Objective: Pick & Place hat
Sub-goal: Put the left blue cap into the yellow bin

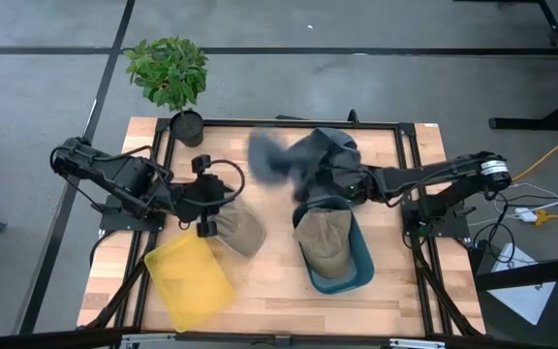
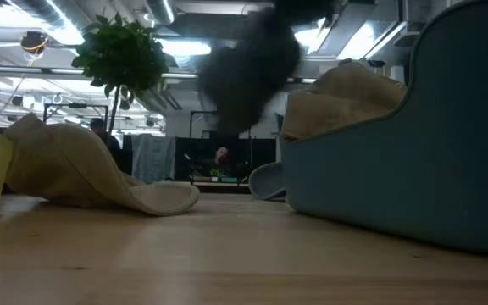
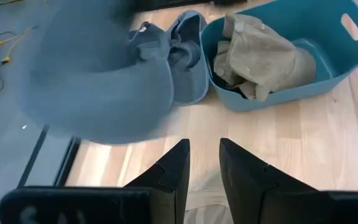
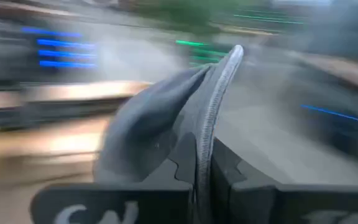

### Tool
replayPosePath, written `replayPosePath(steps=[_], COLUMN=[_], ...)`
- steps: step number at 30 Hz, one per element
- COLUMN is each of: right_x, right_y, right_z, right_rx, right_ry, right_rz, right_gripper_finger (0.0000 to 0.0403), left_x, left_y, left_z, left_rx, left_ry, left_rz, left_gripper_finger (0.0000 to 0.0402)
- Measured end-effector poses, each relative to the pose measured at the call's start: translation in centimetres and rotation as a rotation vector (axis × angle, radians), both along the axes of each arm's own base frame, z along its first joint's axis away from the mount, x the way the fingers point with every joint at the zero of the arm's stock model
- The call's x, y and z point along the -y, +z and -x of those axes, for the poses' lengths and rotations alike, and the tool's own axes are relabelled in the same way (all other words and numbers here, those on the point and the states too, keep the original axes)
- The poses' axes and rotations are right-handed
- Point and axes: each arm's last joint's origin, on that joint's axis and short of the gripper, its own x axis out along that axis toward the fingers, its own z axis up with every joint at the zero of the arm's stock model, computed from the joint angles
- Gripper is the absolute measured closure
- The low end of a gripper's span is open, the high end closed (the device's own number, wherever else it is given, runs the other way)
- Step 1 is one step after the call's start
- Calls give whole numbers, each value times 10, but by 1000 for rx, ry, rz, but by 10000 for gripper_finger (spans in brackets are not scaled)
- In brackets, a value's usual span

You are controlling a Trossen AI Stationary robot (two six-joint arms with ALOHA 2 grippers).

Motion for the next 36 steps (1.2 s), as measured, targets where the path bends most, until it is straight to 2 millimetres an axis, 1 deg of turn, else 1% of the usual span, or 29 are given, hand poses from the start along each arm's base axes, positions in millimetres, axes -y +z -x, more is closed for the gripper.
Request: replayPosePath(steps=[1,2,3,4,5,9,11,13,16,20,24,29,32,36], right_x=[4,7,9,11,11,9,10,13,16,20,23,22,21,19], right_y=[-1,-2,-2,-3,-3,-3,-3,-1,1,4,5,8,9,9], right_z=[4,7,9,9,8,4,3,2,2,2,2,0,-1,-2], right_rx=[-21,-46,-65,-77,-78,-65,-52,-32,-11,19,31,57,77,77], right_ry=[-178,-307,-363,-369,-341,-137,-91,-87,-99,-106,-117,-71,-24,22], right_rz=[43,79,97,104,99,46,28,24,22,18,20,19,13,7], right_gripper_finger=[390,390,390,390,390,390,390,389,385,383,384,384,383,385], left_x=[0,0,0,0,0,1,1,2,2,-4,-14,-24,-28,-30], left_y=[0,0,0,0,0,-1,-3,-4,-7,-13,-28,-55,-73,-90], left_z=[0,0,0,0,0,-1,-2,-4,-8,-9,-8,-10,-15,-18], left_rx=[3,7,8,8,8,-3,-12,-12,12,-9,-46,-41,10,133], left_ry=[7,14,18,20,20,8,1,16,105,206,325,460,527,613], left_rz=[8,16,20,21,22,12,6,1,3,-18,-29,-15,-93,-188], left_gripper_finger=[320,320,320,320,320,318,318,318,315,298,266,207,170,131])
